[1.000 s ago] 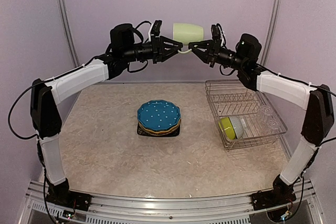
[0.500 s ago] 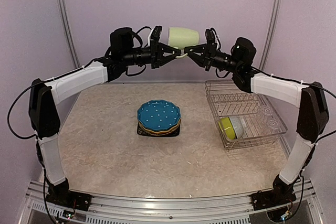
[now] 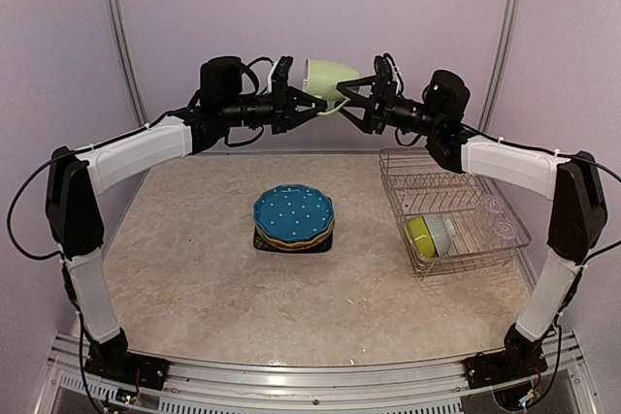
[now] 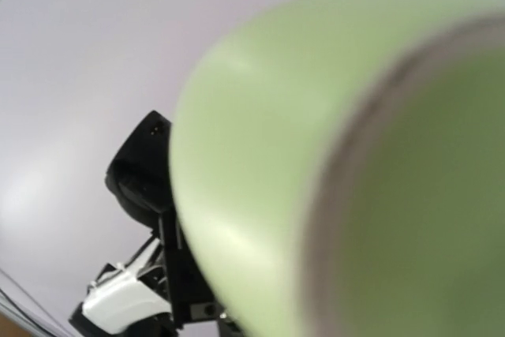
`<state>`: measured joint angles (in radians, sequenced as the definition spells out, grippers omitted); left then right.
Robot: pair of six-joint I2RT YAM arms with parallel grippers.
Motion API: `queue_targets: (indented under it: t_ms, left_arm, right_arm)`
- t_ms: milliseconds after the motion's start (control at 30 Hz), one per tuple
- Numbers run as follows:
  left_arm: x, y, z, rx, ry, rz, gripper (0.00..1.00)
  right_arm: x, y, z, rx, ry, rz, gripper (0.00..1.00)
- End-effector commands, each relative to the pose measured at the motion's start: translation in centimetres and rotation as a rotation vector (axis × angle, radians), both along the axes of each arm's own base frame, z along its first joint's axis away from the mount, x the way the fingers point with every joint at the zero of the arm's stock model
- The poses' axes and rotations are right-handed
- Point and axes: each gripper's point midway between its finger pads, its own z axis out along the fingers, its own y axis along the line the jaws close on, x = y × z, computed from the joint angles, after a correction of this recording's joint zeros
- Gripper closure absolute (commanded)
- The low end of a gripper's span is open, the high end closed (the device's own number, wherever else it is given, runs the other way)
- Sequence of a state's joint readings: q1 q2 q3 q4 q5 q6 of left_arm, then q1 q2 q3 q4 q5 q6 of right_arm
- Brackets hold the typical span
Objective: Unload the mixed dishes from the dish rack
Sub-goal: Pass from the right arm to the left, then place the cup at the corner of the board.
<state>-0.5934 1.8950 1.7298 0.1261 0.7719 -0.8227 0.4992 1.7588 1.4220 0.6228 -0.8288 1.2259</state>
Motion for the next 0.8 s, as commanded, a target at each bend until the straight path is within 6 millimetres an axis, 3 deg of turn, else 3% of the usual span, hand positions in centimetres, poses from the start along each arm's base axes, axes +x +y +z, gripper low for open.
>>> queue_targets:
  t_ms: [0,200,300,533,767]
  left_arm:
    - [0.8,2.6,2.6,-0.014,-0.062,0.098,1.0]
    - [1.9,4.9,2.6,0.011,-0.047,0.17,1.0]
    - [3.1,7.2,1.5,0.063,-0.008,0.247,1.0]
    - [4.9,15.1,-2.8,0.278,0.115,0.48,1.0]
    - [5.0,23.2,-7.6,0.524,0.246,0.689,1.0]
  right_arm:
    - [-0.2,-0.5,1.3,0.005,-0.049,-0.027,0.22]
    - [1.2,-1.4,-1.5,-0.08,0.02,-0.095,0.2]
    - [1.9,-2.3,-3.3,-0.159,0.057,-0.153,0.18]
    - [2.1,-4.4,-5.5,-0.325,0.044,-0.242,0.07]
    - [1.8,-6.6,-6.4,-0.512,-0.019,-0.315,0.03]
